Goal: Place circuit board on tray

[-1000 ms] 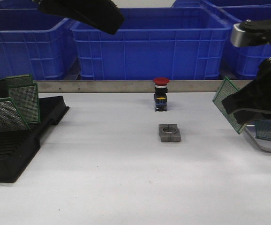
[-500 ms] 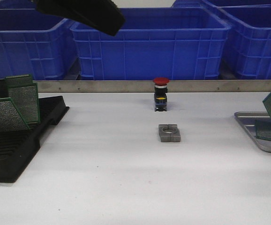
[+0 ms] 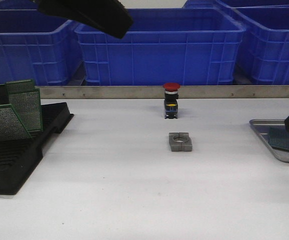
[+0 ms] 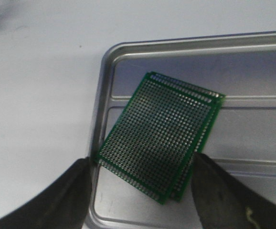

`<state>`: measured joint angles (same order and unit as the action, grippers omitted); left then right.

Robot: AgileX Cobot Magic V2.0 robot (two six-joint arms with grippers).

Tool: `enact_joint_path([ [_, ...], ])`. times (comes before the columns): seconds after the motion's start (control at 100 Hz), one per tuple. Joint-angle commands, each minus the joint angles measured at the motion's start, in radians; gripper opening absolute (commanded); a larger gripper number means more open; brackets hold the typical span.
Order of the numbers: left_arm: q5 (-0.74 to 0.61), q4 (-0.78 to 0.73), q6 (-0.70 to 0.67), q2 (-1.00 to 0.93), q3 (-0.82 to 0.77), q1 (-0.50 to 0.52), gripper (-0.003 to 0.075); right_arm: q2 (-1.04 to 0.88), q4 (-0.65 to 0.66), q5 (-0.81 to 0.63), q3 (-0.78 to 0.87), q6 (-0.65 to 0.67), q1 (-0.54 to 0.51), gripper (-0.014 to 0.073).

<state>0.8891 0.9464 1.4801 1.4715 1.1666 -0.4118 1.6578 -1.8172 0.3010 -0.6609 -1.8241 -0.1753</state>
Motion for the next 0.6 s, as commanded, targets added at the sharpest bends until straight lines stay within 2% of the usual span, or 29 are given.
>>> enact_joint_path([
  [0.0,-0.003,0.054,-0.006,-0.041,0.034,0.0,0.0514,-0.059,-0.085,0.023,-0.025,-0.001,-0.005,0.0472],
  [0.18,-0.003,0.052,-0.006,-0.041,0.034,0.0,0.0513,-0.157,-0.054,0.022,-0.013,-0.002,-0.005,0.0461],
  [0.23,-0.003,0.052,-0.018,-0.041,0.034,0.0,0.0512,-0.194,-0.032,0.027,-0.011,-0.002,-0.005,0.0432],
  [0.3,-0.005,0.037,-0.064,-0.042,0.034,0.0,0.0508,-0.255,-0.017,0.048,-0.002,-0.002,-0.004,0.0339],
  [0.38,-0.013,-0.01,-0.124,-0.052,0.034,0.01,0.0465,-0.329,-0.014,0.077,0.02,-0.002,-0.004,0.0172],
  [0.45,-0.013,-0.054,-0.182,-0.066,0.034,0.034,0.0367,-0.397,-0.005,0.082,0.038,-0.007,-0.004,0.0007],
  [0.51,-0.013,-0.094,-0.235,-0.08,0.034,0.064,0.0222,-0.454,0.012,0.088,0.051,-0.01,-0.004,-0.0115],
  [0.59,-0.004,-0.139,-0.278,-0.106,0.034,0.122,0.0008,-0.517,0.013,0.112,0.068,-0.01,-0.004,-0.0113],
])
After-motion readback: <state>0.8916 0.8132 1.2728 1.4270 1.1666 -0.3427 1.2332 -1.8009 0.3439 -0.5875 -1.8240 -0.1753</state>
